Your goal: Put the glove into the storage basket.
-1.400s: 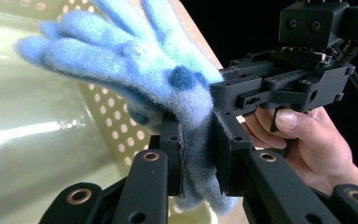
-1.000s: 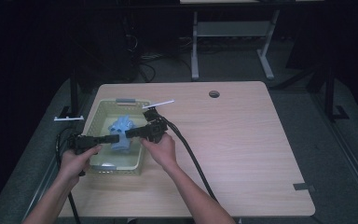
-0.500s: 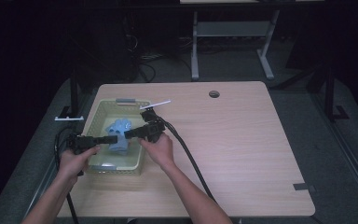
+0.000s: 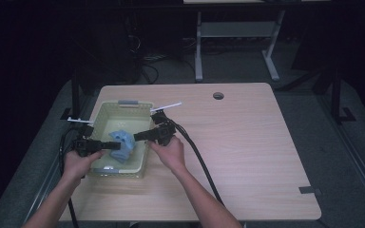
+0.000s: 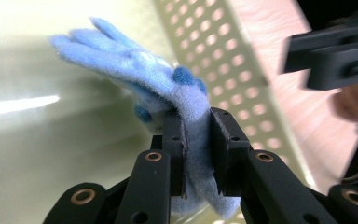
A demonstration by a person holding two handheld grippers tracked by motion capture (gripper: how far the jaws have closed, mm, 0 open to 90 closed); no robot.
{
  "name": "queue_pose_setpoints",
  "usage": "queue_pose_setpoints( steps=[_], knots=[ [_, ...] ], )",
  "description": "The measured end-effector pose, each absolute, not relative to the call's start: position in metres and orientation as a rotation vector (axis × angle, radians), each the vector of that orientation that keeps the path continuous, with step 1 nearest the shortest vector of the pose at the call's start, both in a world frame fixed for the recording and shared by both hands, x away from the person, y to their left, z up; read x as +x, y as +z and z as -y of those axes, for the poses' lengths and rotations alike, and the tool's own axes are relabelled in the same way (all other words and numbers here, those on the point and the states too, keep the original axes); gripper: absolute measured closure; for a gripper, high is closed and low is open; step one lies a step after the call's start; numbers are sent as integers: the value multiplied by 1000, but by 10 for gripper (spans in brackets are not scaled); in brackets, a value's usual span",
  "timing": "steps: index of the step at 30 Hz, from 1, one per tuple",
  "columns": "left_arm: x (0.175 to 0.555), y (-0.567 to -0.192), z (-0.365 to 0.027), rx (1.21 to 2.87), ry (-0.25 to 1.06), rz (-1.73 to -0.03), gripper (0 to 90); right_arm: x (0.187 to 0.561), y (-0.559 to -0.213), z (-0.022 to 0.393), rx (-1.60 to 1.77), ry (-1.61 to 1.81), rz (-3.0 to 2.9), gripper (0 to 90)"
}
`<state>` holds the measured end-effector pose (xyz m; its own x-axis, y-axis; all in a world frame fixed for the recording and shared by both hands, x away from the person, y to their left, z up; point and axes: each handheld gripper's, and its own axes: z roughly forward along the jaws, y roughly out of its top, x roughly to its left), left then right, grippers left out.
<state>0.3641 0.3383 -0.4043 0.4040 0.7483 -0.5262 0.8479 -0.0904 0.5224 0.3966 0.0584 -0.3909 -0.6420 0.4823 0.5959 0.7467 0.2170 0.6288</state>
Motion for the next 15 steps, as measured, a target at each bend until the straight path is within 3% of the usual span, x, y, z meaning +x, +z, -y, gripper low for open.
queue_pose_setpoints(
  steps=[10,15],
  knots=[
    [374,-408,-325,2054,-100,-1473,750,390,-384,-39,-1149,-1441,2216,715],
    [378,-411,-327,2045,-114,-1534,658,388,-384,-29,-1162,-1457,2203,704]
  ],
)
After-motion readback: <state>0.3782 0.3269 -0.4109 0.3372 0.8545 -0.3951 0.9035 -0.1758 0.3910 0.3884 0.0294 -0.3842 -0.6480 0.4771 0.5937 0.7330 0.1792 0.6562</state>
